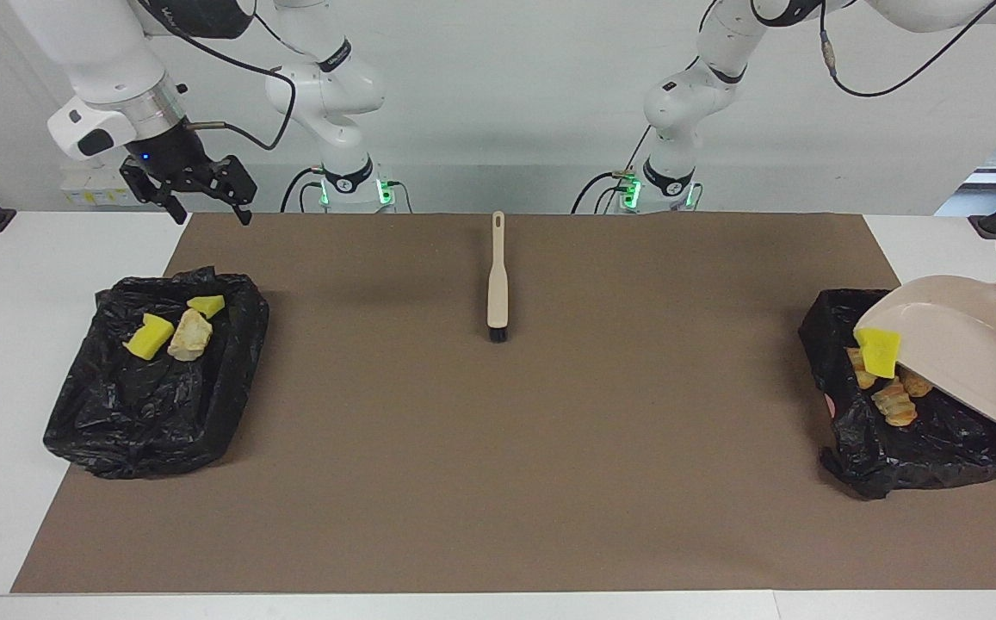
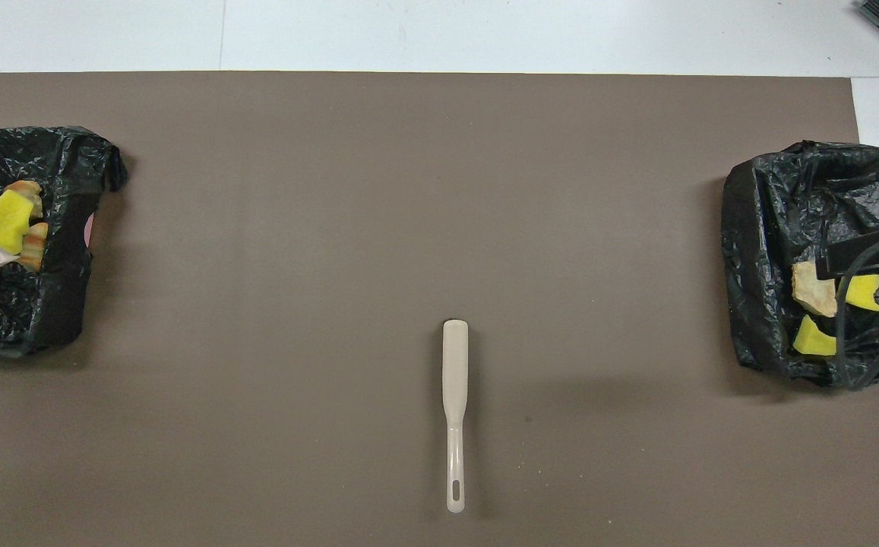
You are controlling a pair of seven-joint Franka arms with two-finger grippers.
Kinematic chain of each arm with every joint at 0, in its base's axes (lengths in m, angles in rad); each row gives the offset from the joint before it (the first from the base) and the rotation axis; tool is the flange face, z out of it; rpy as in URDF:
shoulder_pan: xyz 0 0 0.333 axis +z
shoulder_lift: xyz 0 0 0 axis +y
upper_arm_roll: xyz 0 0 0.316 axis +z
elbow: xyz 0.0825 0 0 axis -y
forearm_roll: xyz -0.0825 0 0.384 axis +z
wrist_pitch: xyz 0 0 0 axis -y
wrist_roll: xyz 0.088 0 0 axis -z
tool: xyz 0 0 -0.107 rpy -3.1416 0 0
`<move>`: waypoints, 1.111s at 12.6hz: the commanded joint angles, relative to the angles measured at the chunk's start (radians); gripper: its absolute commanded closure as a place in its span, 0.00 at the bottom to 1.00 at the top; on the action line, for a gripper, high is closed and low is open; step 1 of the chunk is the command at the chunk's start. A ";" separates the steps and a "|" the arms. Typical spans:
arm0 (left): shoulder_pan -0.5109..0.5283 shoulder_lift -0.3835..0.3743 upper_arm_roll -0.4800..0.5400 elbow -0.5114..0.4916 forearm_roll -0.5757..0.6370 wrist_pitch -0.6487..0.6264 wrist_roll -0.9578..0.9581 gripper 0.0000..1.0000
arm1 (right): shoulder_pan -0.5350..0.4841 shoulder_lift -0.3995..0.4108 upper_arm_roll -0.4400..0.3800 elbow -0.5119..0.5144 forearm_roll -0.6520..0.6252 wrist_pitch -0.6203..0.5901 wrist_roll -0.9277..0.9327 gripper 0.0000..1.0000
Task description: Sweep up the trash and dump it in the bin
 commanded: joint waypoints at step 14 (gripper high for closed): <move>-0.185 0.027 -0.013 0.118 0.488 -0.006 0.095 1.00 | -0.008 -0.005 0.003 0.007 0.015 -0.015 0.010 0.00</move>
